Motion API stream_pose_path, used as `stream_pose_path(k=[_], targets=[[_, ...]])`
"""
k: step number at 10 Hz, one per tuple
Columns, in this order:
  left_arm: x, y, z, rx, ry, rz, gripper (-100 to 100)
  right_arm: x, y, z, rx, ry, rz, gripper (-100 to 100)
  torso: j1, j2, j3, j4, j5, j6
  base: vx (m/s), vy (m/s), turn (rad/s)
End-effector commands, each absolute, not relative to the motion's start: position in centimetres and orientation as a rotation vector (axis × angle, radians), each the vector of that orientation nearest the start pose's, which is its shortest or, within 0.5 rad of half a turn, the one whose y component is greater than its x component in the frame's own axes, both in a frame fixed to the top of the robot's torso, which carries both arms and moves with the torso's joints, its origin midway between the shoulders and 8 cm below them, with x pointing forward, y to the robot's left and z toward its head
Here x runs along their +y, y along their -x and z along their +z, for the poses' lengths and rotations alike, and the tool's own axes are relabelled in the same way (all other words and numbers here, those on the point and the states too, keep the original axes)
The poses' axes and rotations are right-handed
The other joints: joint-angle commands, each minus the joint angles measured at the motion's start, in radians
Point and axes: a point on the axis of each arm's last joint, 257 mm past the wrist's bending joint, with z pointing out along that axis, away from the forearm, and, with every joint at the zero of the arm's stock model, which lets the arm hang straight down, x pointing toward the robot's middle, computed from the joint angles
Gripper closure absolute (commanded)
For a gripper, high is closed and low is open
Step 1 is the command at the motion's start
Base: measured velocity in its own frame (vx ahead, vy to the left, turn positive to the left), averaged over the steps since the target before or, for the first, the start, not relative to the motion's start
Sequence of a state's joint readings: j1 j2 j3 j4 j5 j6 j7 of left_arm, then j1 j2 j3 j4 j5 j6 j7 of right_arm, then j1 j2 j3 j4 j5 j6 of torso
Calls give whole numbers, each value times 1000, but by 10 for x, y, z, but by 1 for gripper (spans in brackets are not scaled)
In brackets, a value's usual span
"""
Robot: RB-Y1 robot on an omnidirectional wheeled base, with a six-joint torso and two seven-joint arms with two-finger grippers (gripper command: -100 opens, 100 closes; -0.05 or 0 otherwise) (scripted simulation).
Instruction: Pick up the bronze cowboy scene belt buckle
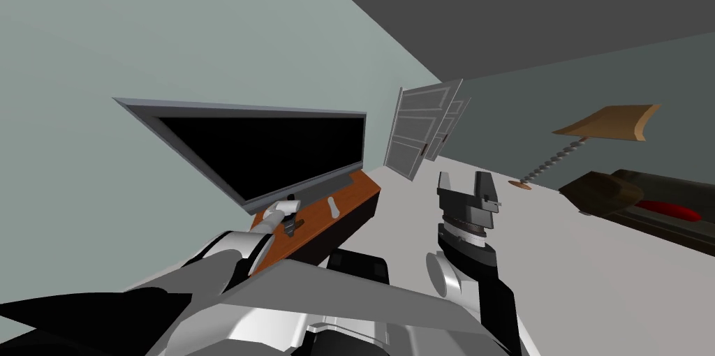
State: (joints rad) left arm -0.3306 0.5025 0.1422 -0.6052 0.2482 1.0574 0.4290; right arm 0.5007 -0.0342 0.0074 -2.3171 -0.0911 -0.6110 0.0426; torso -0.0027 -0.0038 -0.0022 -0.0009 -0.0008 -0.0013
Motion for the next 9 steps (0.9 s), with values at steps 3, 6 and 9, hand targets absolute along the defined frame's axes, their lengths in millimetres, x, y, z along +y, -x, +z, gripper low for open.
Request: stream_pose_path(k=[3, 6, 9], targets=[[508, -269, -529, 1125, 2792, 301, -100, -280, -315, 60, 489, -559, 1358, 0, 1, 0, 0, 0, 0, 0, 59, -26, 17], [515, -250, -537, 1089, 2821, 281, -100, -280, -315, 60, 489, -559, 1358, 0, 2, 5, 2, 1, 0, 0, 9, -9, -79], [524, -218, -547, 1041, 2859, 293, -100, -280, -315, 60, 489, -559, 1358, 0, 0, 3, 2, 1, 0, 1, 29, -25, -177]])
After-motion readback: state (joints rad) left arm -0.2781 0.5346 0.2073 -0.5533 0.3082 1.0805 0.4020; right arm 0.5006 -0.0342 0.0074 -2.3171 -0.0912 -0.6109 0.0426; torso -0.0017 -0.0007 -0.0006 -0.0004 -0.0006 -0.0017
